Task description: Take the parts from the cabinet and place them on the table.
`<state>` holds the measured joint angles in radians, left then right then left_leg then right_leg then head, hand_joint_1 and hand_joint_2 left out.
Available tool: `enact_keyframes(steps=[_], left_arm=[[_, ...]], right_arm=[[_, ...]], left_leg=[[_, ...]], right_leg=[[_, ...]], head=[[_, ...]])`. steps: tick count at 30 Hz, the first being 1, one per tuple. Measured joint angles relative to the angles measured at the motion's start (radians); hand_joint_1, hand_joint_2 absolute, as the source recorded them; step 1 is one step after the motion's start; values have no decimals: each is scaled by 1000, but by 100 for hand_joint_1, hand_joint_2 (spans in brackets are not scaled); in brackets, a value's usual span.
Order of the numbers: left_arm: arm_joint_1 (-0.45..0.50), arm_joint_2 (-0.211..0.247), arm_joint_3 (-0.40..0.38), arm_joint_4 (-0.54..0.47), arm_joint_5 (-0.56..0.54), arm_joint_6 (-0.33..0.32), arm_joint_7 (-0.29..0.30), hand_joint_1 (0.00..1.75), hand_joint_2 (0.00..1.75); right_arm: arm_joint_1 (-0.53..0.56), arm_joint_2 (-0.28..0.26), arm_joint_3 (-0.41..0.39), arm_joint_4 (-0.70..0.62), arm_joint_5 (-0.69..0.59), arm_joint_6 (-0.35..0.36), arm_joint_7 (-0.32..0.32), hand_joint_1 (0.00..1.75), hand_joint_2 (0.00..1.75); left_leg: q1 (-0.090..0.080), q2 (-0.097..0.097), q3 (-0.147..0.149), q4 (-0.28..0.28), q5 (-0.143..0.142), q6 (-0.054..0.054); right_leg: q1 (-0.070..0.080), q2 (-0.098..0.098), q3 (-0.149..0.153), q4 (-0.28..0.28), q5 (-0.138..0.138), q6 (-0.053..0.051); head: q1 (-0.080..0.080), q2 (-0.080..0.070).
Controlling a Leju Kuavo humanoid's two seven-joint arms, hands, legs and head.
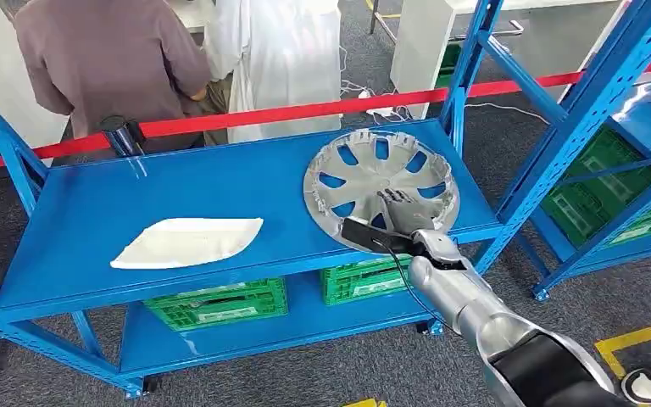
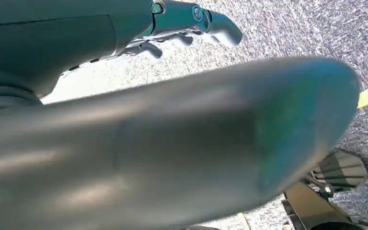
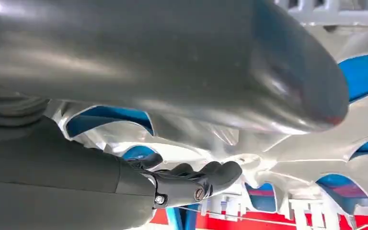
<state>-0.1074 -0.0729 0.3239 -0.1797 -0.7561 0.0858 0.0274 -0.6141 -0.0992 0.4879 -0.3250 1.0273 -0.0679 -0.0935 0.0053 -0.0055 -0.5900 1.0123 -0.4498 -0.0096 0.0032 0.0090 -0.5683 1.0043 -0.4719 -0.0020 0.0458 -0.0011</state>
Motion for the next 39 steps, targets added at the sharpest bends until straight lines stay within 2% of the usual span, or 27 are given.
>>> enact_keyframes(steps=[19,25,28,29,39], left_arm=[[-3,-1,3,0,-12,0,3,0,0],[-4,-3,3,0,-18,0,7,0,0],[-5,-4,4,0,-21,0,11,0,0],[-5,-4,5,0,-22,0,12,0,0],[-2,-4,12,0,-24,5,14,0,0]], right_arm=[[-1,52,42,-16,23,-18,-10,0,0],[-1,64,45,-16,-24,40,7,0,0],[-1,68,45,-16,-44,62,42,0,0],[-1,69,45,-16,-54,71,53,0,175],[3,71,35,-16,-96,119,71,0,175]], left_leg=[[0,-1,-1,0,0,0],[0,-1,0,0,0,0],[0,-1,2,0,-1,0],[0,-1,3,0,-1,0],[0,-1,14,0,-6,1]], right_leg=[[0,-1,-1,0,-1,0],[0,-1,0,0,-2,0],[0,-1,1,0,-2,0],[0,-1,1,0,-3,0],[0,-1,13,0,-8,0]], head=[[0,0],[0,0],[0,0],[0,0],[0,0]])
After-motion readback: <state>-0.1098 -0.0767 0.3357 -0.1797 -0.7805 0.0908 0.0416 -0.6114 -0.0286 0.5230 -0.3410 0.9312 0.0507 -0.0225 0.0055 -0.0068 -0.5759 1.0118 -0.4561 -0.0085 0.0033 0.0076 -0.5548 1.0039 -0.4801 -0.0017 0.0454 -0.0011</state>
